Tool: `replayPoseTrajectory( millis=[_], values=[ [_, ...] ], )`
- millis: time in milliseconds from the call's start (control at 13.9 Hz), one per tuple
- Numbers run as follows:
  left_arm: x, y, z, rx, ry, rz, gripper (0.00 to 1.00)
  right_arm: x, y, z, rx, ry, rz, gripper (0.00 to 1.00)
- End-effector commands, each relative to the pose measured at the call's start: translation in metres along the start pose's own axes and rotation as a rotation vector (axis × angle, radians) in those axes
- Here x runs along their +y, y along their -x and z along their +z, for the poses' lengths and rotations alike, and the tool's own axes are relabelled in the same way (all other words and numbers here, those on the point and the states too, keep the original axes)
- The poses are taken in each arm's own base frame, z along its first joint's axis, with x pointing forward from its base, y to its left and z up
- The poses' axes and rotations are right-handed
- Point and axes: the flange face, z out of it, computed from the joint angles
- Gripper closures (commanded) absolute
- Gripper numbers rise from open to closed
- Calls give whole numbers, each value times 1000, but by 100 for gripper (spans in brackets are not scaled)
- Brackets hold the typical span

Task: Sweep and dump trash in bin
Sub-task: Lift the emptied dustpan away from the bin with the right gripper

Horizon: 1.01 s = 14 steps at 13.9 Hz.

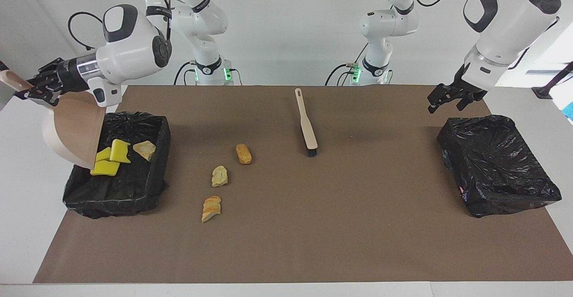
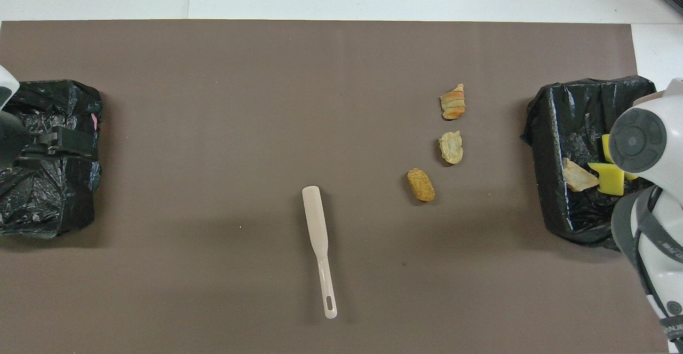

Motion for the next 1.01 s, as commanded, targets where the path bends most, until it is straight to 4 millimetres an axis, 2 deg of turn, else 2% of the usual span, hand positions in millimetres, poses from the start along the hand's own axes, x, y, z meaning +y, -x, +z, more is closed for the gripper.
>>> replayPoseTrajectory(
  millis=[0,360,792,936],
  values=[
    [-3,9,-8,-13,-21,12,0,-16,2,3,74,-43,28,100],
    [-6,19,-14,-24,-23,-9,0,-11,7,-14,416,-89,185,100],
    [-10,17,-14,-16,-22,0,0,-8,-4,-34,793,-154,331,100],
    [-11,16,-14,-14,-23,-1,0,-4,-11,-44,876,-225,490,100]
  ],
)
